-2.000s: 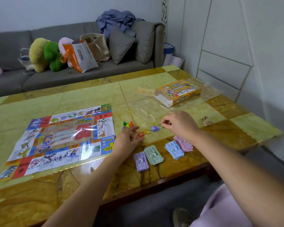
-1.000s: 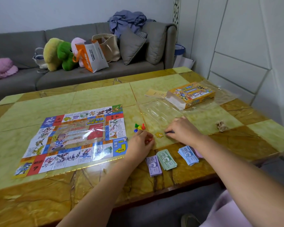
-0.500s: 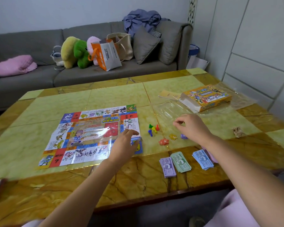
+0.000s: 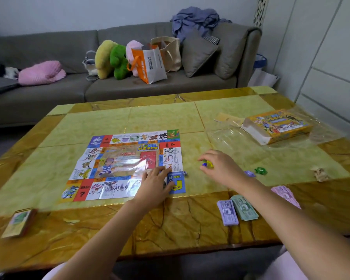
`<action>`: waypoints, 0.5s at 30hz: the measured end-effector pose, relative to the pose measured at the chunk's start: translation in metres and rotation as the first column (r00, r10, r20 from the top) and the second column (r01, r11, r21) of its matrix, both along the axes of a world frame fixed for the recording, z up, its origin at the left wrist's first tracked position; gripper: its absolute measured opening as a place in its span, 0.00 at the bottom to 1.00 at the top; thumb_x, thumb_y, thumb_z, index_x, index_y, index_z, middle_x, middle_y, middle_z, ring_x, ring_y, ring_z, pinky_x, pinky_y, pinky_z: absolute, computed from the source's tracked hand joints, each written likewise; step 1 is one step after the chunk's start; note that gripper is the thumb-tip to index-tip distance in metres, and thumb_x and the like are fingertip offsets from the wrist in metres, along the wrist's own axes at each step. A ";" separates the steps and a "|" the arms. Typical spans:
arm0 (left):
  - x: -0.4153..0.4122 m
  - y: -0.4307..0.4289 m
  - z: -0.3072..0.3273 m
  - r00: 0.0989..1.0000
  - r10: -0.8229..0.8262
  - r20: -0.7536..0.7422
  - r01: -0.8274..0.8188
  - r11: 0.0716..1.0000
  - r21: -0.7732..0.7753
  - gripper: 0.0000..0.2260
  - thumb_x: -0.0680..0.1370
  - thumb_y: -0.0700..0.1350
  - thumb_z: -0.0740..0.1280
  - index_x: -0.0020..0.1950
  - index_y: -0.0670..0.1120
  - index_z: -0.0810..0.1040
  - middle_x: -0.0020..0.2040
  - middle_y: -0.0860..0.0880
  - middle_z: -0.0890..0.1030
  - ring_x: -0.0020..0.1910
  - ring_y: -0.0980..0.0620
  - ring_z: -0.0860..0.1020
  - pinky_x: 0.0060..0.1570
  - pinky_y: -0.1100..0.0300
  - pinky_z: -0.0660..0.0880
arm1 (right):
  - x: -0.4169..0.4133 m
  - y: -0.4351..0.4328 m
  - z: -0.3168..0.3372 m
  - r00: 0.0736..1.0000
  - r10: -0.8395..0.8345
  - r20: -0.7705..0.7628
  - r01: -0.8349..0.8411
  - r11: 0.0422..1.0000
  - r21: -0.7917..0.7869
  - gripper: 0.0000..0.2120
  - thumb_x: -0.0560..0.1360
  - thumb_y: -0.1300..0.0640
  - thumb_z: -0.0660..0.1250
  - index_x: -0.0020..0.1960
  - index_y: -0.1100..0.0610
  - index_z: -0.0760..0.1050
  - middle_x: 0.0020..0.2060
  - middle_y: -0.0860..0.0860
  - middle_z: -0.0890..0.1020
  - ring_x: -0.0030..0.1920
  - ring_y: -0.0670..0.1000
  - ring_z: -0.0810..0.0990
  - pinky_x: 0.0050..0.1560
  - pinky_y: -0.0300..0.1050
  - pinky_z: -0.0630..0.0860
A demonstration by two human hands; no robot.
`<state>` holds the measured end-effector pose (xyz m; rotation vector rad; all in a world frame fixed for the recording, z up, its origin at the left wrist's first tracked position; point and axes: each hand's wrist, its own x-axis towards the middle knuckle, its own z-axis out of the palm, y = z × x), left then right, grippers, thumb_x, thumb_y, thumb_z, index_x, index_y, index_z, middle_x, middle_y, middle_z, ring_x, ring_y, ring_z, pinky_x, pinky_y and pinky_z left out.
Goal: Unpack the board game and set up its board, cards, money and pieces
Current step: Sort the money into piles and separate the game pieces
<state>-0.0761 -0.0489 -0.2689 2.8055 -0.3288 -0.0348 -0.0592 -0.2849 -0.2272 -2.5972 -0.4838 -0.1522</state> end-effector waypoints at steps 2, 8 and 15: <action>0.000 0.002 0.000 1.000 -0.012 -0.001 0.012 1.000 0.002 0.24 0.81 0.57 0.57 0.75 0.51 0.62 0.74 0.51 0.63 0.72 0.50 0.62 0.73 0.50 0.52 | -0.005 0.005 -0.003 0.999 0.047 -0.024 -0.047 0.999 -0.005 0.14 0.76 0.52 0.66 0.61 0.53 0.77 0.60 0.46 0.77 0.61 0.46 0.74 0.64 0.42 0.69; -0.002 0.000 -0.001 1.000 0.007 0.028 -0.007 1.000 -0.026 0.23 0.80 0.57 0.58 0.73 0.51 0.64 0.72 0.51 0.65 0.71 0.50 0.63 0.72 0.51 0.53 | -0.004 0.040 -0.008 0.978 0.200 -0.063 -0.204 0.976 -0.079 0.16 0.77 0.52 0.66 0.64 0.52 0.76 0.60 0.46 0.77 0.60 0.47 0.74 0.62 0.42 0.70; -0.004 0.017 0.017 0.995 0.090 -0.037 -0.097 0.949 -0.299 0.16 0.80 0.47 0.62 0.67 0.46 0.73 0.65 0.49 0.72 0.60 0.52 0.73 0.56 0.63 0.69 | 0.011 0.052 -0.012 0.993 0.120 0.022 -0.111 0.963 -0.246 0.09 0.77 0.58 0.63 0.53 0.56 0.81 0.50 0.50 0.81 0.52 0.51 0.78 0.53 0.44 0.72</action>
